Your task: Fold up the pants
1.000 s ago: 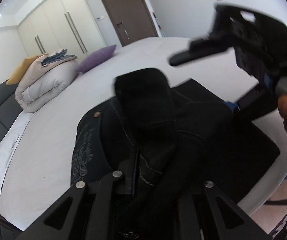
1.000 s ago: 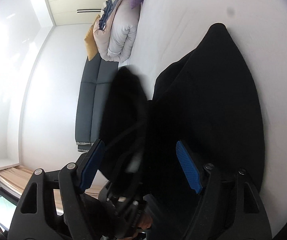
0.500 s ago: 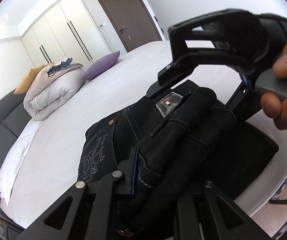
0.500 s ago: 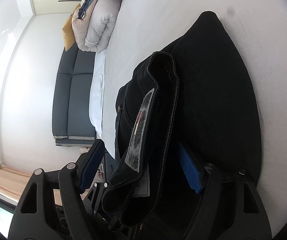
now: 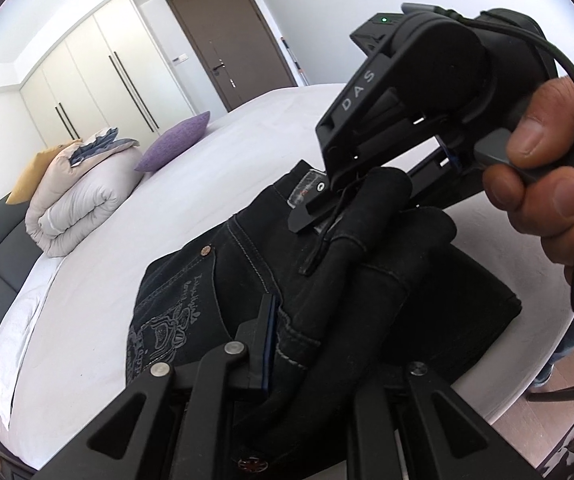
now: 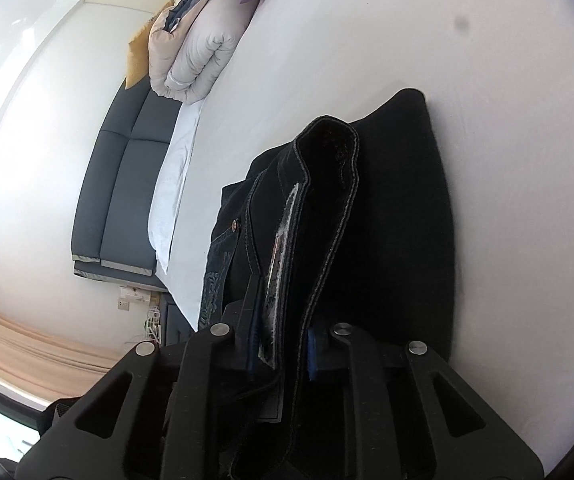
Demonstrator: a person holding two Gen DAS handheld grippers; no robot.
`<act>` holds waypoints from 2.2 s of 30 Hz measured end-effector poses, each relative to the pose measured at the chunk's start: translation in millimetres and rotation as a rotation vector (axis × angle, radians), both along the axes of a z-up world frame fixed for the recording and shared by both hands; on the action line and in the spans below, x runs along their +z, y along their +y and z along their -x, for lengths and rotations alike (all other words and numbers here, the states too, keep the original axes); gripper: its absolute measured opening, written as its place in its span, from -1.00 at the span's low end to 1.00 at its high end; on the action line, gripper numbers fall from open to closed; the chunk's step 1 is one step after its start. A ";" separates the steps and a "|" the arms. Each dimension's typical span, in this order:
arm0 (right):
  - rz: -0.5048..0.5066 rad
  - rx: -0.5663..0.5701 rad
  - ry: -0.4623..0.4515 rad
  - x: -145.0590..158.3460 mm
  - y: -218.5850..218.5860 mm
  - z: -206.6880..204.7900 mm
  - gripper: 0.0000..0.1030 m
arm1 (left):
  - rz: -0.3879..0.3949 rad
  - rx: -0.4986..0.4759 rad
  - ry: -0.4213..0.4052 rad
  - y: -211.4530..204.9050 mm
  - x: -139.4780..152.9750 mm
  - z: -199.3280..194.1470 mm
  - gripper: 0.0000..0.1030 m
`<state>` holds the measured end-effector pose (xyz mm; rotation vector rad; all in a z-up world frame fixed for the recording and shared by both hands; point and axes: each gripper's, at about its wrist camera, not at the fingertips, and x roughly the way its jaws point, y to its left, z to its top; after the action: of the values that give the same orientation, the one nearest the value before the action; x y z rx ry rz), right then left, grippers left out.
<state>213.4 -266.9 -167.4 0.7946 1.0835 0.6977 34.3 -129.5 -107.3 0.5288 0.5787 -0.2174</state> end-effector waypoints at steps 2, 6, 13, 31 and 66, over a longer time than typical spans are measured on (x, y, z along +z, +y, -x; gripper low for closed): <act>0.022 -0.007 -0.005 -0.5 -8.5 1.7 -0.70 | -0.008 -0.007 0.008 -5.4 -2.6 -0.5 -0.75; 0.063 -0.015 -0.031 -1.1 -21.2 9.3 -0.70 | -0.007 -0.022 0.016 -13.6 -3.9 1.4 -0.75; 0.110 -0.028 -0.062 -1.1 -39.4 20.3 -0.71 | -0.013 -0.056 0.021 -21.1 -5.3 -2.3 -0.75; 0.123 -0.079 -0.084 -7.1 -71.5 45.6 -0.49 | 0.290 -0.051 0.093 41.7 34.4 12.1 0.79; 0.103 0.027 -0.126 -4.1 -63.8 95.0 -1.00 | 0.537 0.178 0.413 145.9 6.4 -86.9 -0.94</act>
<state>118.4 -330.8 -171.6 0.6402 1.0090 0.7001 121.2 16.4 -100.9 -0.0953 0.9264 -0.3028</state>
